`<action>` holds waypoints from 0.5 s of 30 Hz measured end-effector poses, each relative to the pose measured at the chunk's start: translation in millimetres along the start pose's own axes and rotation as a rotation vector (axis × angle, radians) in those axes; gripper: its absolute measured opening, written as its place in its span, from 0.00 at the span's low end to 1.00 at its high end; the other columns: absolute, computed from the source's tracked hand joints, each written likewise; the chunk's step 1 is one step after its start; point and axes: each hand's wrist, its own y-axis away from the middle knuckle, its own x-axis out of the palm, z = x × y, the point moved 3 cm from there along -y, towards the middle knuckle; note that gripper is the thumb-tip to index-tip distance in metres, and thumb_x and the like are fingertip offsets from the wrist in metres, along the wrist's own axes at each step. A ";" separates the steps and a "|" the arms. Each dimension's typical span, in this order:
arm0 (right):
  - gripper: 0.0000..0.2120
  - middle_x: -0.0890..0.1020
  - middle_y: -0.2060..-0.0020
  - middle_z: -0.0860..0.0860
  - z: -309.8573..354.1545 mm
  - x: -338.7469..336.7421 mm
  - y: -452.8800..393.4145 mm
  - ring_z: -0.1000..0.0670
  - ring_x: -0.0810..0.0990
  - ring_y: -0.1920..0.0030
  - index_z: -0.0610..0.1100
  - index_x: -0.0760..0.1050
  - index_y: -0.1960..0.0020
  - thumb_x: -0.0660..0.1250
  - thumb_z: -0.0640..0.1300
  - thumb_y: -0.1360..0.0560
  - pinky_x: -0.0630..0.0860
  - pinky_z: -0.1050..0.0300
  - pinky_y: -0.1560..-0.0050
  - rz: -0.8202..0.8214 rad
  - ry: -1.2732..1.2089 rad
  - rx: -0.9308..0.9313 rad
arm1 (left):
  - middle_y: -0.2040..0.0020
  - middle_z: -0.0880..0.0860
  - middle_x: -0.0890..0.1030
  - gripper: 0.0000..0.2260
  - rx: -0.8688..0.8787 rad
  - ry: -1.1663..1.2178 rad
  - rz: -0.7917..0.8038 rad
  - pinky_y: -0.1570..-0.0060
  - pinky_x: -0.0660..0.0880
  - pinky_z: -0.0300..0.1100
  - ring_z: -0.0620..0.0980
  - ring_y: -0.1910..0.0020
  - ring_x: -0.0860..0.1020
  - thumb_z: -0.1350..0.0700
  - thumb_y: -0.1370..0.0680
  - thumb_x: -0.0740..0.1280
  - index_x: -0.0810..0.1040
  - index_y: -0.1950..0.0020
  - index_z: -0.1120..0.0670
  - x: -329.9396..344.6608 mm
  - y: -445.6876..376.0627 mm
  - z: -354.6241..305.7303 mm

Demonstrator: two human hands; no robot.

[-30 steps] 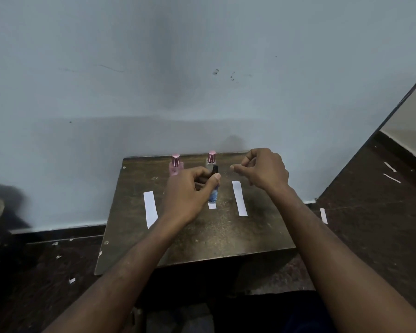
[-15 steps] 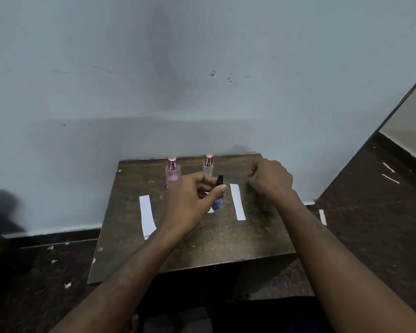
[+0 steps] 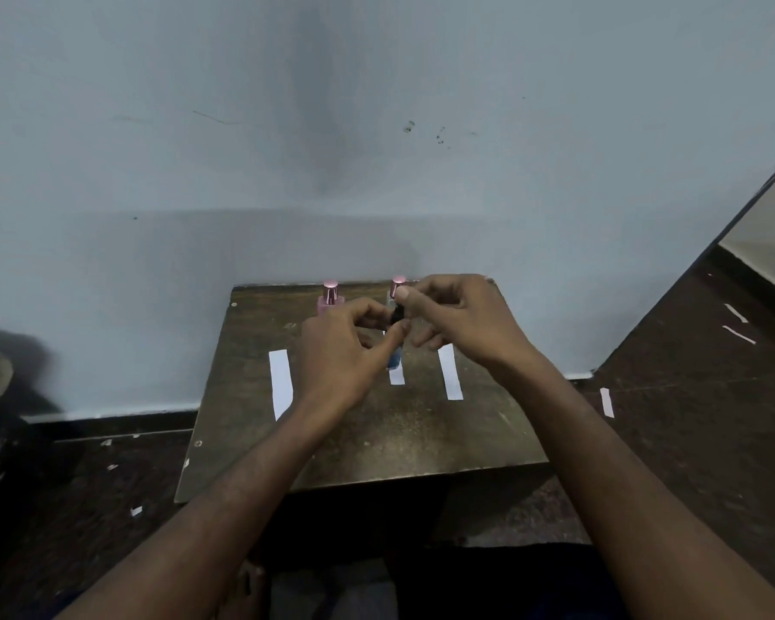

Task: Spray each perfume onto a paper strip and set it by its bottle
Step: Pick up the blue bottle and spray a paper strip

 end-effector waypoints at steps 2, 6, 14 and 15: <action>0.08 0.89 0.61 0.48 0.4 3.0 -0.3 0.50 0.88 0.62 0.43 0.86 0.48 0.75 0.48 0.20 0.83 0.60 0.61 0.029 0.047 -0.016 | 0.59 0.37 0.86 0.10 0.002 -0.009 -0.005 0.58 0.85 0.44 0.32 0.64 0.83 0.39 0.25 0.76 0.87 0.51 0.43 -2.3 -0.3 0.9; 0.09 0.88 0.54 0.40 -9.4 0.5 -8.4 0.50 0.86 0.57 0.39 0.85 0.46 0.74 0.45 0.20 0.81 0.57 0.56 0.103 -0.132 0.041 | 0.57 0.38 0.87 0.12 -0.001 0.040 0.017 0.56 0.85 0.41 0.34 0.62 0.84 0.40 0.27 0.79 0.87 0.49 0.45 -4.4 -0.9 0.9; 0.06 0.89 0.54 0.50 -13.4 -10.9 -10.8 0.54 0.81 0.60 0.46 0.87 0.48 0.70 0.44 0.18 0.78 0.59 0.54 0.063 -0.398 0.121 | 0.54 0.41 0.88 0.17 0.047 0.132 0.145 0.52 0.83 0.36 0.39 0.58 0.86 0.46 0.29 0.82 0.87 0.42 0.47 -0.9 0.2 -2.8; 0.07 0.89 0.54 0.51 -12.7 -10.9 -10.9 0.54 0.81 0.61 0.45 0.86 0.48 0.70 0.44 0.17 0.78 0.59 0.54 0.057 -0.397 0.121 | 0.55 0.41 0.88 0.17 0.043 0.132 0.139 0.52 0.83 0.35 0.39 0.58 0.86 0.46 0.29 0.82 0.87 0.42 0.47 -0.3 0.4 -3.0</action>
